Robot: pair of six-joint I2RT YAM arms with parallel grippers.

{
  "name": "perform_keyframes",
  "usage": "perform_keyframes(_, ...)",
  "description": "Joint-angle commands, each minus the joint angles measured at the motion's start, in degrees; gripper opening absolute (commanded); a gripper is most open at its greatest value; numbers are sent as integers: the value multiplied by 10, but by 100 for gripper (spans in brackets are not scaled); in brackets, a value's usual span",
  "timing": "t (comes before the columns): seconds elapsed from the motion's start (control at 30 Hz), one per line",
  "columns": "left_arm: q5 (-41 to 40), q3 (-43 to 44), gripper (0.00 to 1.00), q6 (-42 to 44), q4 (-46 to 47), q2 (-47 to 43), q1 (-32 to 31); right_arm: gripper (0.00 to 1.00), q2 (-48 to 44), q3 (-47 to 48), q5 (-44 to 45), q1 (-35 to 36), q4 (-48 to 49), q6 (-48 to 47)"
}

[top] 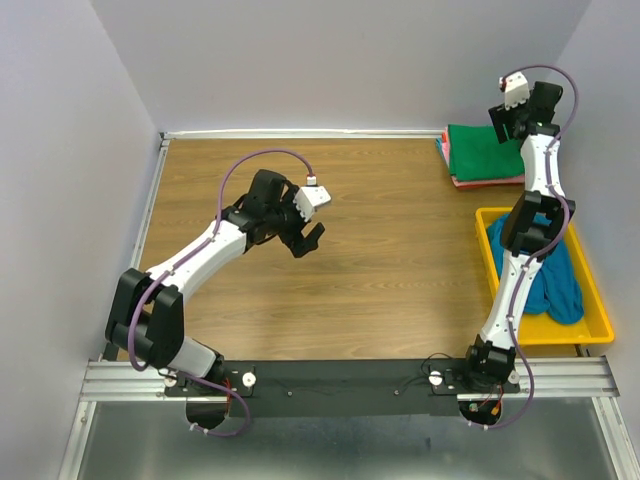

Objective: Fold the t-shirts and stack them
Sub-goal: Put the neatly folded tshirt into the corner of the board with the right arm

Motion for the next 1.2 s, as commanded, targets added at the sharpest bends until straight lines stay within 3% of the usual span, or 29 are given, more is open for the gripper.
perform_keyframes(0.0, -2, 24, 96, 4, -12, -3, 2, 86, -2, 32, 32, -4, 42, 31)
perform_keyframes(0.07, 0, 25, 96, 6, -12, -8, 2, 100, -20, 20, 12, -4, 42, 43)
perform_keyframes(0.43, 44, 25, 96, -18, 0, -52, 62, 100, -205, -145, -58, 12, 30, 144)
perform_keyframes(0.67, 85, 68, 96, -29, -6, -78, 125, 100, -356, -237, -168, 26, -54, 239)
perform_keyframes(0.9, 47, 77, 96, -40, -34, -71, 164, 100, -503, -451, -229, 33, -120, 277)
perform_keyframes(1.17, 35, -1, 96, -42, -27, -121, 169, 100, -688, -682, -259, 60, -168, 250)
